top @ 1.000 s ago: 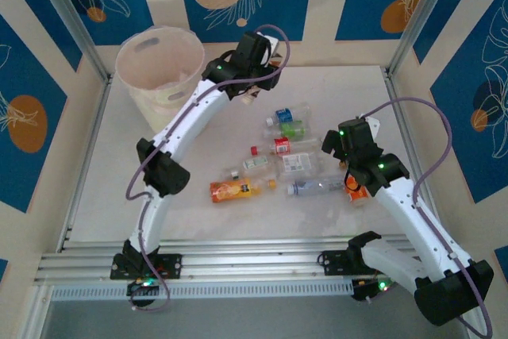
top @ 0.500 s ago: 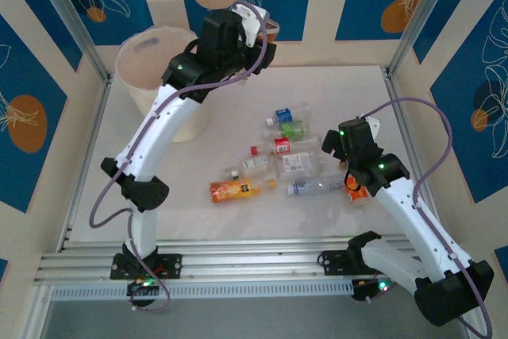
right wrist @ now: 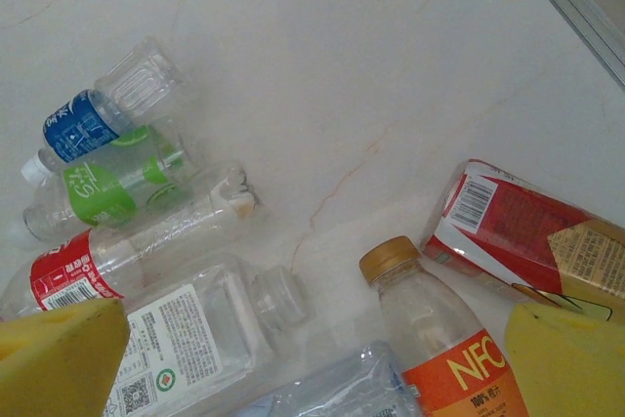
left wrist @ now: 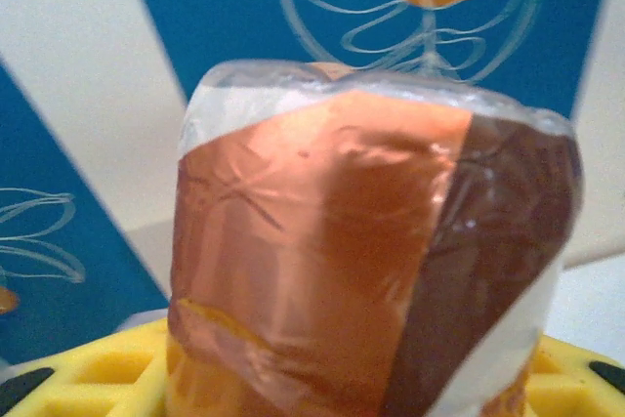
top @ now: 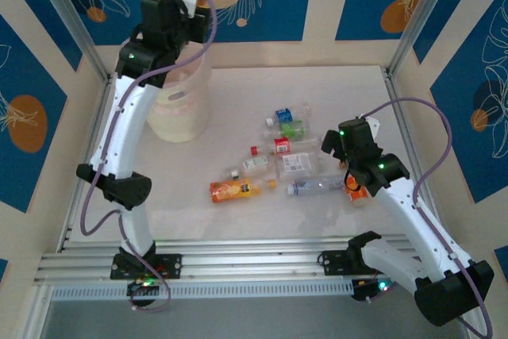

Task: Put the plastic bottles in the bin

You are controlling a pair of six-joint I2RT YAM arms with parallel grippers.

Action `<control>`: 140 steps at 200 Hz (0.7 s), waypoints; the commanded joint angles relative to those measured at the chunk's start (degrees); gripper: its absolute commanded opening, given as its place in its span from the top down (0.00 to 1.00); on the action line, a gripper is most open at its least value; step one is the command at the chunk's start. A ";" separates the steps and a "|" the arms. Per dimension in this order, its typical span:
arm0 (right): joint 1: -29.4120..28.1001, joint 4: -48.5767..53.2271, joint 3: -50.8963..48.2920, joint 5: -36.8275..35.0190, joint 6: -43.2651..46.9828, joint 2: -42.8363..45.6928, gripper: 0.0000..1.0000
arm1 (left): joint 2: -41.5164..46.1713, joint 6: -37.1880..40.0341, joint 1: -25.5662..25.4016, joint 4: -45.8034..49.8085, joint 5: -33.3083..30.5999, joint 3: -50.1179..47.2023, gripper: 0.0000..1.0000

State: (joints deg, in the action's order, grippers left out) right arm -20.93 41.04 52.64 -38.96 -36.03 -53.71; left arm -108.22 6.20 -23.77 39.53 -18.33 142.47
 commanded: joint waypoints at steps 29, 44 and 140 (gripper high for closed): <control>0.09 -0.53 0.27 0.20 -1.13 0.10 0.01 | -1.23 3.77 8.11 -1.17 -0.42 -1.67 0.49; 0.10 -0.50 0.01 0.13 -1.37 0.28 0.01 | -1.72 4.47 9.56 0.62 0.00 -3.27 0.47; 0.02 -0.10 -0.08 1.00 -0.79 0.75 0.01 | -4.63 3.69 15.50 0.08 3.79 -15.83 0.46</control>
State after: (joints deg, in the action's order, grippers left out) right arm -20.93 40.77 52.64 -38.30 -36.21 -53.82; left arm -111.53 9.23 -9.34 39.77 -16.53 126.80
